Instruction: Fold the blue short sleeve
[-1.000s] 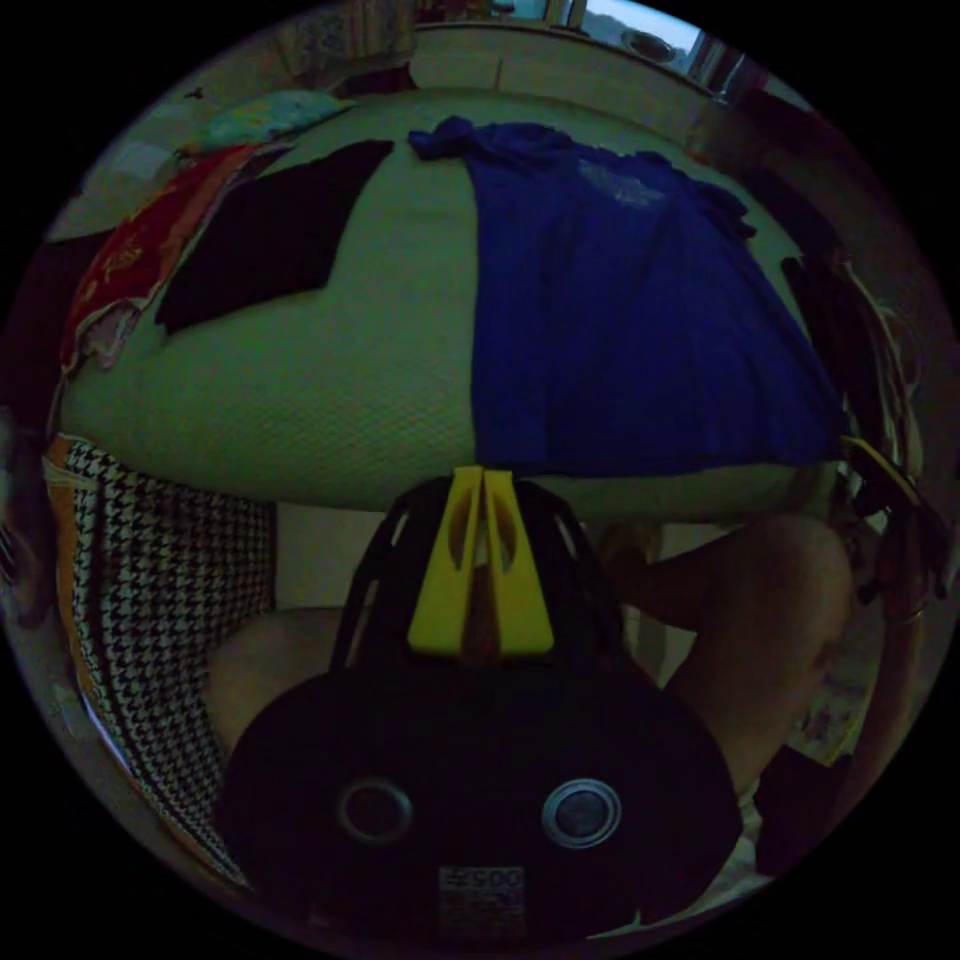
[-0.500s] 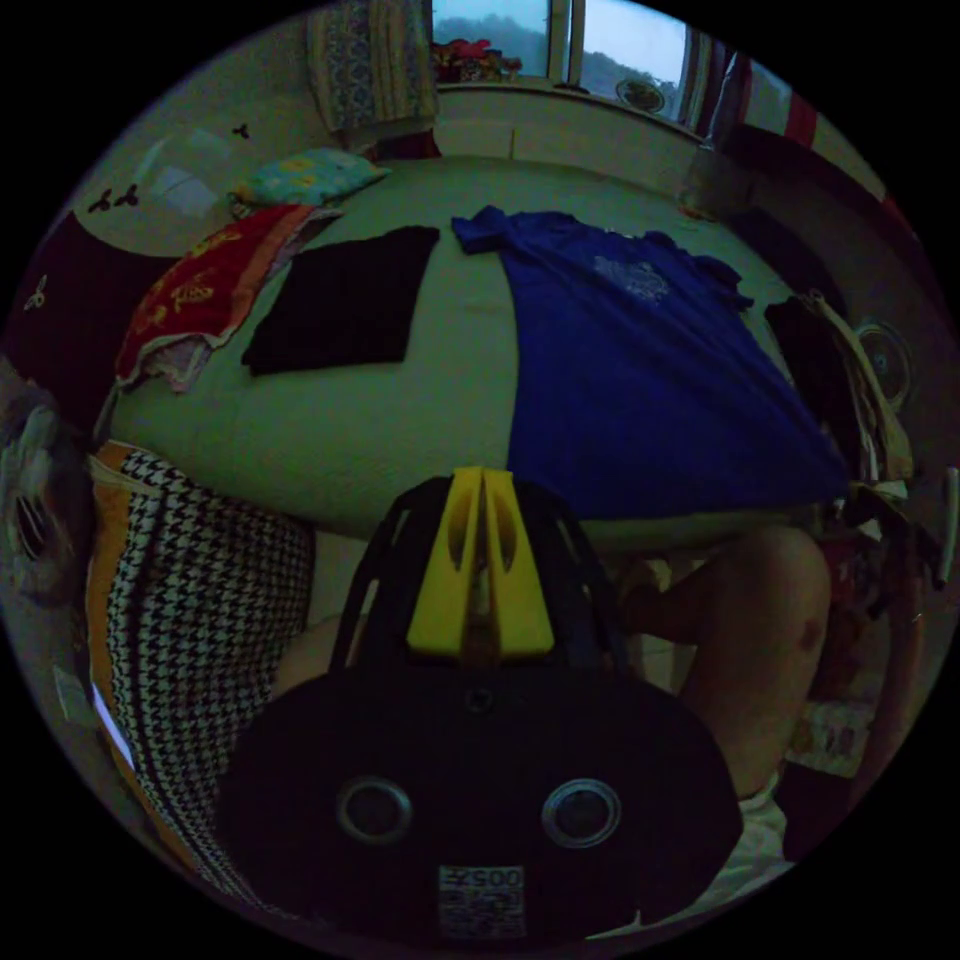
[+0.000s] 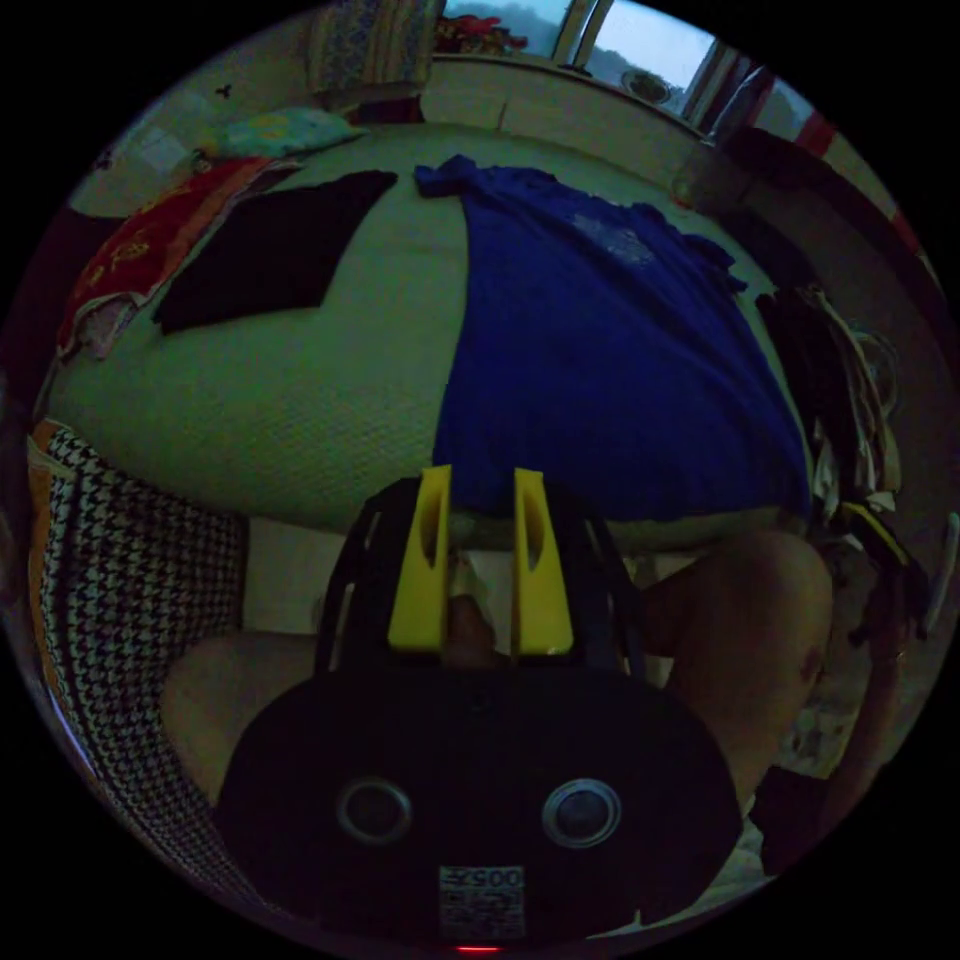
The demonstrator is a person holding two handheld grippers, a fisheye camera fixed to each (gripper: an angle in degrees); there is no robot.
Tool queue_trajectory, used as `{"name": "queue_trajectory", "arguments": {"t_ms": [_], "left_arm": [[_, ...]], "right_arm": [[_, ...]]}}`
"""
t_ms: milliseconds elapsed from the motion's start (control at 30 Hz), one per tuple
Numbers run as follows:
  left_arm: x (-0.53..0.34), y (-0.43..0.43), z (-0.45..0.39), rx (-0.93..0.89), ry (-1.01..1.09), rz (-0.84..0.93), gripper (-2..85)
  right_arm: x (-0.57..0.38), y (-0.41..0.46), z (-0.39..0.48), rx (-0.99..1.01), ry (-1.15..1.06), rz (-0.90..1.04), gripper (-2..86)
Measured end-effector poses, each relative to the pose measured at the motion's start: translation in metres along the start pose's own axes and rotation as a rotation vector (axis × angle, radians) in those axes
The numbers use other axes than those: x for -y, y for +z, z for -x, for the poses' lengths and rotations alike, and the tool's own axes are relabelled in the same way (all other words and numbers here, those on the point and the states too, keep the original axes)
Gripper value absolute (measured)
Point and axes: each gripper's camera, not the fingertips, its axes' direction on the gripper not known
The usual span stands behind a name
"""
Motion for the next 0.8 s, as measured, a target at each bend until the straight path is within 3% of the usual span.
{"name": "queue_trajectory", "arguments": {"t_ms": [200, 367, 533, 800], "left_arm": [[0.004, -0.01, -0.009, 0.078, 0.071, 0.024, 4.2], [0.01, -0.053, -0.002, 0.03, 0.095, -0.035, 2.6], [0.009, -0.091, 0.007, -0.005, 0.097, -0.096, 2.3], [0.016, -0.067, 0.014, 0.069, 0.063, 0.03, 3.3]], "right_arm": [[0.003, 0.047, 0.002, 0.093, 0.095, 0.18, 7.6], [0.0, 0.038, 0.006, 0.092, 0.08, 0.133, 0.2], [-0.01, 0.015, 0.016, 0.173, 0.032, 0.043, -1.5], [-0.01, 0.048, 0.041, 0.125, 0.042, 0.179, -1.0]]}}
